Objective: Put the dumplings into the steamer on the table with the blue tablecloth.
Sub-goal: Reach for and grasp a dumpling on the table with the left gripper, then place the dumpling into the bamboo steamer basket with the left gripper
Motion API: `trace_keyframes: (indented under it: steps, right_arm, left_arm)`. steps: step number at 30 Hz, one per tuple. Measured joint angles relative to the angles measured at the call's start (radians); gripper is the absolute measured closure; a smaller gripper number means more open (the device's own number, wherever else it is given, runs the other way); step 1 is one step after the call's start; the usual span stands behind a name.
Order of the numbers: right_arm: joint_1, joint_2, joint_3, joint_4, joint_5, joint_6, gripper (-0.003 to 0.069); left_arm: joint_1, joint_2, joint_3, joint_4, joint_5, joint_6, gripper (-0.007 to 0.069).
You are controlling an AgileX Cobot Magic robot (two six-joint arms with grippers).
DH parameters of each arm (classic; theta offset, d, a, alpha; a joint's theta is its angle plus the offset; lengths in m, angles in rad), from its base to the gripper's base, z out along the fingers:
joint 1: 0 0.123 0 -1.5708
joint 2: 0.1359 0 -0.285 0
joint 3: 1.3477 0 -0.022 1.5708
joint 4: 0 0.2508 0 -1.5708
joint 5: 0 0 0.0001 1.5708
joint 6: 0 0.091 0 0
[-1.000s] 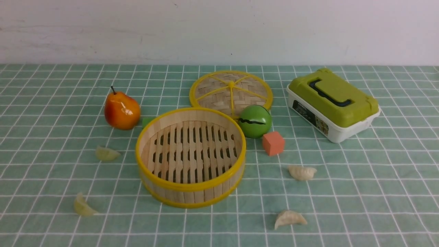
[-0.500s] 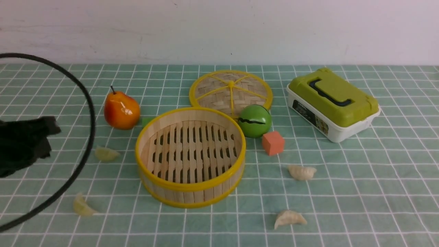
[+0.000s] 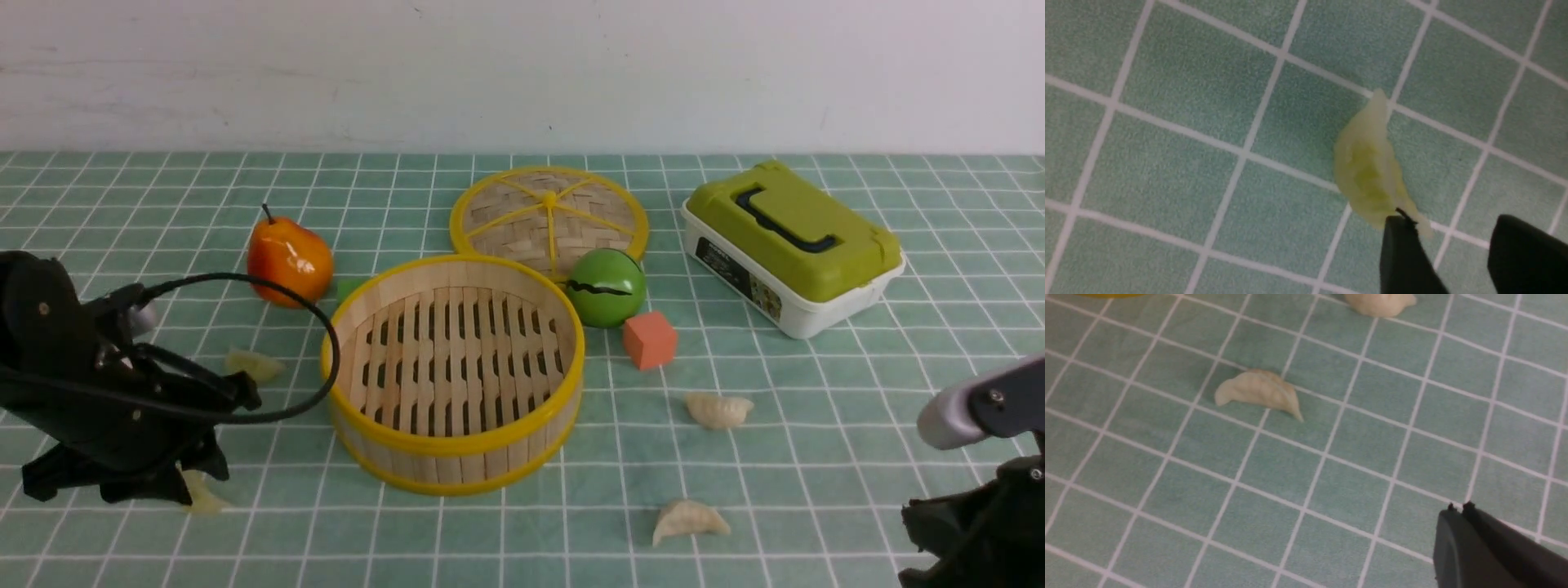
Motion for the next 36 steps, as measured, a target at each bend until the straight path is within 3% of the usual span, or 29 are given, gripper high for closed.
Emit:
trace_keyframes:
  steps: [3,7,10,14,15,20,26,30,36]
  right_arm:
    - [0.010,0.000,0.000,0.000,-0.007,-0.001,0.0659]
    - [0.011,0.000,0.000,0.000,-0.012,-0.001,0.0658]
    - [0.011,0.000,0.000,0.009,-0.019,0.000,0.0656]
    - [0.011,0.000,0.000,0.015,-0.030,0.000,0.0652]
    - [0.011,0.000,0.000,0.015,-0.031,0.000,0.0652]
    - [0.012,0.000,0.000,0.023,-0.032,0.000,0.0652]
    - [0.016,0.000,0.000,0.030,-0.036,0.000,0.0650]
    - [0.016,0.000,0.000,0.041,-0.040,0.000,0.0648]
    - [0.016,0.000,0.000,0.075,-0.041,0.000,0.0644]
  left_arm:
    - [0.000,0.026,-0.001,0.021,-0.019,-0.001,0.0209]
    - [0.000,0.068,-0.001,0.059,-0.036,-0.016,0.0186]
    - [0.000,0.099,-0.001,0.082,-0.065,-0.025,0.0235]
    - [0.000,0.113,-0.015,0.092,-0.077,-0.027,0.0416]
    - [0.000,0.113,-0.028,0.084,-0.062,-0.027,0.0431]
    - [-0.039,0.088,-0.148,0.043,0.019,0.012,0.0428]
    - [-0.190,0.107,-0.431,-0.001,0.066,0.097,0.0428]
    - [-0.247,0.237,-0.625,-0.001,0.074,0.117,0.0428]
    - [-0.249,0.499,-0.843,0.007,0.252,0.109,0.0428]
